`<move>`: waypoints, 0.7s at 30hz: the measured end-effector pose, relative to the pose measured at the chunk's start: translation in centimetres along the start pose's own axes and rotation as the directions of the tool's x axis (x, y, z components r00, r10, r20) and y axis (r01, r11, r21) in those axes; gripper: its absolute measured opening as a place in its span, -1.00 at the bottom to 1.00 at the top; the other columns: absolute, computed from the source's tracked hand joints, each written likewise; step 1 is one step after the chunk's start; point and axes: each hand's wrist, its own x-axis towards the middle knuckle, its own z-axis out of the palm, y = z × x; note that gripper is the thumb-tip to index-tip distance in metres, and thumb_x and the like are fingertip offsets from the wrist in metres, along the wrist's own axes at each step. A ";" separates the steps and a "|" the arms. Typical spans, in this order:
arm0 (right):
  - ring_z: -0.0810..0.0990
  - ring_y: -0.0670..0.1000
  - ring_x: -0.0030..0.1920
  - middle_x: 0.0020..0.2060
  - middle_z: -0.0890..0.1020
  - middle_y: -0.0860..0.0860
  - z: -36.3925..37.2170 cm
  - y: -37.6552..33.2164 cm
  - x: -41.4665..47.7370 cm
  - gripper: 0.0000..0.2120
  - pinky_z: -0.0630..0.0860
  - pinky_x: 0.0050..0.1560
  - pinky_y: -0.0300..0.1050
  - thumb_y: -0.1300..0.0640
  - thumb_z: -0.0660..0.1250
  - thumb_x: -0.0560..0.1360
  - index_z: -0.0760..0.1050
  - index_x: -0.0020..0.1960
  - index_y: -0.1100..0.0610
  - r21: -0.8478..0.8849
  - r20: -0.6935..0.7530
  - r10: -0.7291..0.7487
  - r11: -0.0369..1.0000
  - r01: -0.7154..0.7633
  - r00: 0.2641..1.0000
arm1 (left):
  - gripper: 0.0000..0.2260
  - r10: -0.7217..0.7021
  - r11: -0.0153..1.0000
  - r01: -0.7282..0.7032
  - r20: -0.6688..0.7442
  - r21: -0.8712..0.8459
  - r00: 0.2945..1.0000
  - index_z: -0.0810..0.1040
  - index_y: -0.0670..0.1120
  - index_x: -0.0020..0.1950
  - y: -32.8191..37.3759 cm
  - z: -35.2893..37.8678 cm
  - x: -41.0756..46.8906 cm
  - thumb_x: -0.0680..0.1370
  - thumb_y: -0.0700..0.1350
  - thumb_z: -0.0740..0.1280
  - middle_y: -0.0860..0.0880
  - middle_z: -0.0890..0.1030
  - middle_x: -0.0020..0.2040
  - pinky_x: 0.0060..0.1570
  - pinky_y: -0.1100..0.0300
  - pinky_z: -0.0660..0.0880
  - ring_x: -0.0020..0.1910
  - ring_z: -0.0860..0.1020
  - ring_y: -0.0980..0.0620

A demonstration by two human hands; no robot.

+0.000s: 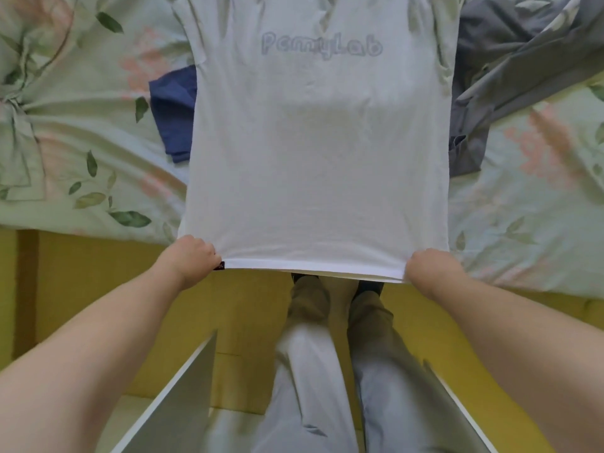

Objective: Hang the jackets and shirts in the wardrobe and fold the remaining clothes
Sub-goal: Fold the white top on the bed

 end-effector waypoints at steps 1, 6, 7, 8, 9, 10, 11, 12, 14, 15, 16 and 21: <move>0.55 0.17 0.26 0.25 0.52 0.10 0.3 -0.2 0.4 -0.61 0.52 0.15 0.02 0.37 0.17 0.56 0.53 0.33 0.17 0.024 0.023 0.013 1.000 -0.013 1.000 | -0.69 0.008 1.000 -0.008 0.007 0.010 1.000 0.53 0.00 0.24 0.2 0.4 0.5 0.59 -0.27 0.18 0.01 0.59 0.13 -0.08 0.09 0.45 0.07 0.60 -0.07; 0.53 0.18 0.28 0.28 0.51 0.13 1.0 -0.4 2.4 -0.58 0.48 0.11 -0.01 0.39 0.14 0.56 0.50 0.35 0.20 0.123 0.078 0.046 0.991 -0.055 0.996 | -0.69 -0.015 1.000 0.016 0.024 -0.026 1.000 0.58 0.03 0.21 0.8 1.8 3.1 0.60 -0.26 0.18 0.02 0.60 0.13 -0.06 0.07 0.43 0.10 0.60 -0.07; 0.52 0.18 0.30 0.31 0.50 0.13 1.0 -0.4 2.8 -0.58 0.49 0.15 0.00 0.38 0.13 0.57 0.48 0.38 0.21 0.122 0.083 0.047 0.991 -0.057 0.995 | -0.68 -0.017 0.999 0.018 0.027 -0.040 0.999 0.58 0.03 0.23 0.8 1.9 3.6 0.60 -0.26 0.18 0.02 0.59 0.15 -0.01 0.07 0.44 0.12 0.59 -0.07; 0.50 0.18 0.32 0.33 0.49 0.13 1.0 -0.4 3.2 -0.58 0.49 0.18 0.02 0.38 0.13 0.57 0.47 0.39 0.21 0.110 0.083 0.046 0.992 -0.055 0.995 | -0.68 -0.021 0.998 0.023 0.036 -0.054 0.999 0.57 0.04 0.25 0.8 2.0 4.0 0.60 -0.25 0.19 0.02 0.58 0.17 0.03 0.07 0.45 0.14 0.58 -0.06; 0.50 0.18 0.33 0.34 0.48 0.13 0.9 -0.4 3.4 -0.57 0.48 0.20 0.02 0.38 0.13 0.58 0.46 0.41 0.20 0.094 0.083 0.040 0.994 -0.047 0.996 | -0.67 -0.026 0.997 0.030 0.054 -0.071 0.998 0.55 0.04 0.27 0.9 1.9 4.2 0.59 -0.25 0.20 0.02 0.57 0.18 0.07 0.07 0.45 0.16 0.57 -0.06; 0.49 0.18 0.34 0.35 0.47 0.13 0.7 -0.3 3.5 -0.57 0.48 0.21 0.02 0.37 0.14 0.58 0.45 0.42 0.19 0.079 0.091 0.032 0.996 -0.040 0.995 | -0.67 -0.031 0.995 0.040 0.088 -0.092 0.996 0.54 0.03 0.28 1.0 1.7 4.4 0.58 -0.25 0.22 0.02 0.56 0.20 0.10 0.08 0.45 0.18 0.57 -0.05; 0.48 0.18 0.35 0.36 0.46 0.13 0.5 -0.3 3.5 -0.57 0.48 0.22 0.02 0.36 0.15 0.59 0.45 0.42 0.18 0.071 0.110 0.024 0.997 -0.032 0.994 | -0.67 -0.034 0.992 0.051 0.138 -0.119 0.990 0.53 0.03 0.29 1.2 1.3 4.6 0.57 -0.24 0.24 0.02 0.56 0.20 0.14 0.08 0.45 0.20 0.56 -0.05; 0.47 0.18 0.35 0.36 0.45 0.13 0.3 -0.3 3.3 -0.58 0.47 0.23 0.02 0.34 0.16 0.59 0.44 0.43 0.17 0.070 0.129 0.015 0.997 -0.024 0.991 | -0.67 -0.034 0.987 0.065 0.202 -0.150 0.979 0.53 0.03 0.27 1.4 0.6 4.7 0.55 -0.23 0.26 0.02 0.55 0.18 0.16 0.09 0.46 0.19 0.56 -0.04; 0.47 0.18 0.36 0.37 0.43 0.12 -0.6 -0.1 2.7 -0.58 0.47 0.20 0.02 0.28 0.20 0.60 0.42 0.44 0.14 0.068 0.172 -0.019 0.998 0.008 0.985 | -0.70 -0.023 0.971 0.102 0.340 -0.216 0.940 0.55 0.02 0.24 1.7 -2.1 5.0 0.54 -0.21 0.29 0.02 0.53 0.10 0.18 0.10 0.52 0.18 0.58 -0.04; 0.49 0.17 0.34 0.35 0.45 0.11 -1.2 0.2 2.3 -0.59 0.47 0.14 0.02 0.26 0.21 0.59 0.43 0.43 0.12 0.065 0.189 -0.042 0.997 0.030 0.981 | -0.70 -0.006 0.959 0.116 0.391 -0.258 0.920 0.55 -0.01 0.27 1.7 -4.0 5.3 0.55 -0.19 0.29 -0.01 0.53 0.12 0.17 0.09 0.53 0.21 0.58 -0.06; 0.52 0.16 0.29 0.31 0.48 0.10 -1.9 0.5 2.0 -0.62 0.46 0.06 0.02 0.26 0.21 0.59 0.45 0.40 0.11 0.077 0.194 -0.065 0.996 0.050 0.979 | -0.70 0.013 0.944 0.123 0.407 -0.305 0.913 0.55 -0.05 0.29 1.6 -6.1 5.7 0.56 -0.19 0.29 -0.04 0.55 0.17 0.14 0.06 0.53 0.24 0.58 -0.09; 0.48 0.10 -0.07 0.08 0.56 0.07 -7.8 5.6 2.3 -0.86 0.43 -0.11 -0.04 0.24 0.16 0.53 0.40 0.01 0.04 0.457 -0.045 0.025 0.889 -0.002 0.999 | -0.90 -0.119 0.851 0.128 0.049 -0.509 0.992 0.45 -0.07 -0.04 -2.8 -19.4 9.2 0.57 -0.24 0.18 -0.09 0.60 0.06 -0.12 0.06 0.49 -0.01 0.59 -0.16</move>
